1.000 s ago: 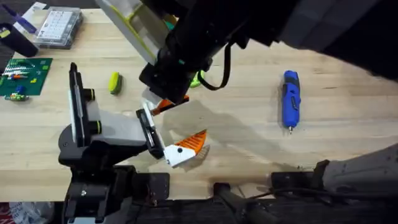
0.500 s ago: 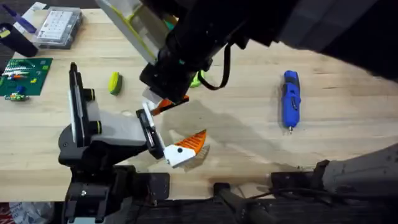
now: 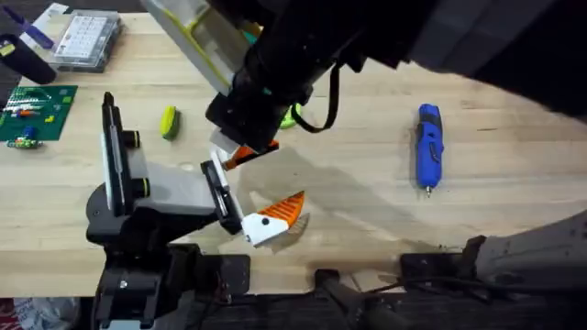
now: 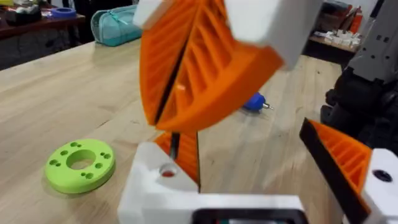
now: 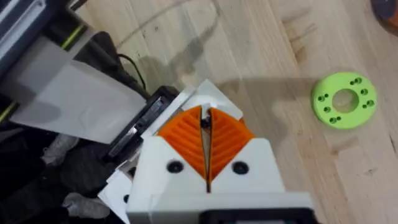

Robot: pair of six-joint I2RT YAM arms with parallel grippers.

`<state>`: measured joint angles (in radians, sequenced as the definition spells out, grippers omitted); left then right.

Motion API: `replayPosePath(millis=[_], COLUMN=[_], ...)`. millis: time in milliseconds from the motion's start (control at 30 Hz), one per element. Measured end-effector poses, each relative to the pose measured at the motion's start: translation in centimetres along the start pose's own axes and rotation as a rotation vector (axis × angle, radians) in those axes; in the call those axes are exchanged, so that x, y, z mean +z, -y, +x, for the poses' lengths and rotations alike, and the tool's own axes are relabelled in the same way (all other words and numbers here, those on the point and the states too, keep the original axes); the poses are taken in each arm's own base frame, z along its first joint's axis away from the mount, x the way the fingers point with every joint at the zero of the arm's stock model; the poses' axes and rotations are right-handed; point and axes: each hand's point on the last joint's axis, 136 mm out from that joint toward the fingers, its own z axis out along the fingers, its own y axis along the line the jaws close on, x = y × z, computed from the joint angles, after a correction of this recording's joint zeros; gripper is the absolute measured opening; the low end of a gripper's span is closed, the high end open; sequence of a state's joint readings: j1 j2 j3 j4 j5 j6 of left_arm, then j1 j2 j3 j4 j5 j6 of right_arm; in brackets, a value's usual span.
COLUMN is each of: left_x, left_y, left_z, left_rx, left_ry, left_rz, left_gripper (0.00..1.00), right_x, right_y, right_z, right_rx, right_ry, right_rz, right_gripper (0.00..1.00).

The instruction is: Pick up the gripper from the table and insert it into the empty holder that is missing its gripper. Then pick up a screw, insert it into the mounting hole, and use the screwdriver to tighten it. Finally, clean up the table by picking up the vegetable and placing it into the bucket.

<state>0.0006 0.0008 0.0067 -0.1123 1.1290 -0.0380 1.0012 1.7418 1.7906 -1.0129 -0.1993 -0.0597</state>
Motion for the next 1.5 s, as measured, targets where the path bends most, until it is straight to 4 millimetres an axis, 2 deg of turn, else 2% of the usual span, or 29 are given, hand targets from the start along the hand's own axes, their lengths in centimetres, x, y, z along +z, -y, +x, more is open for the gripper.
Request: replayPosePath(millis=[300, 1067, 1167, 1300, 1400, 1500], left_x=[0.0, 0.0, 0.0, 0.0, 0.0, 0.0], left_y=[0.0, 0.0, 0.0, 0.0, 0.0, 0.0], left_z=[0.0, 0.0, 0.0, 0.0, 0.0, 0.0], left_rx=[0.000, -0.007, -0.009, -0.015, -0.016, -0.015], left_ry=[0.000, 0.000, 0.000, 0.000, 0.000, 0.000], left_rz=[0.000, 0.000, 0.000, 0.000, 0.000, 0.000], left_gripper=[0.986, 0.986, 0.986, 0.986, 0.987, 0.987], right_x=[2.3, 2.7, 2.8, 2.8, 2.7, 2.7], right_y=[0.5, 0.6, 0.5, 0.6, 1.0, 1.2], right_z=[0.6, 0.9, 0.8, 0.8, 0.8, 0.8], right_rx=[0.013, 0.016, 0.016, 0.018, 0.022, 0.025], right_ry=[-0.055, -0.060, -0.056, -0.055, -0.056, -0.058], right_rz=[-0.003, -0.004, -0.011, -0.002, 0.011, 0.019], right_gripper=[0.008, 0.018, 0.210, 0.516, 0.624, 0.679])
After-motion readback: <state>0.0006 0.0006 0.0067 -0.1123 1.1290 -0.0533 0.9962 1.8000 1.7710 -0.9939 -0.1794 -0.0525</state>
